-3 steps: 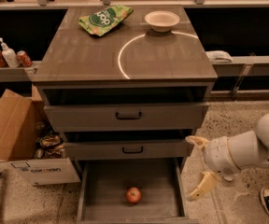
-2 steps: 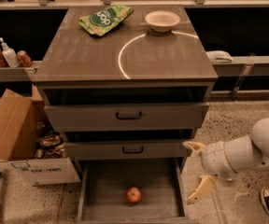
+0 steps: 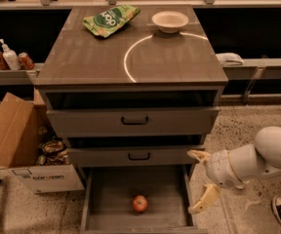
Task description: Pick apple from bottom drawer and place on counter
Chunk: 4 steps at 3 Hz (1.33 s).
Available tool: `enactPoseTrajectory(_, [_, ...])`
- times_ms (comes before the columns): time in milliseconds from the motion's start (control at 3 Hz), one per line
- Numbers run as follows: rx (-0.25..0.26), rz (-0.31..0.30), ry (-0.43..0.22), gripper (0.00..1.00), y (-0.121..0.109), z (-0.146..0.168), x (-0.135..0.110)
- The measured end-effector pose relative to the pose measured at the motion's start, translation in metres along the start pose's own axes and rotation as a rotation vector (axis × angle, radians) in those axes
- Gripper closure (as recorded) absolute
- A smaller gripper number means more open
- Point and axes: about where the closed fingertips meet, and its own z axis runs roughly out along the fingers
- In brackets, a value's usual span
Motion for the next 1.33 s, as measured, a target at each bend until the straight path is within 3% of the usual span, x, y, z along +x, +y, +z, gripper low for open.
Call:
enactPoseTrajectory(333, [-0.059, -0.023, -0.04, 0.0, -0.008, 0.038, 0.019])
enactPoseTrajectory(667, [-0.18, -0.051, -0.115, 0.0, -0.006, 0.103, 0.049])
enactPoseTrajectory(1000, [-0.253, -0.052, -0.139, 0.0, 0.004, 0.144, 0.067])
enactPoseTrajectory(1333, [-0.253, -0.052, -0.139, 0.0, 0.004, 0.144, 0.068])
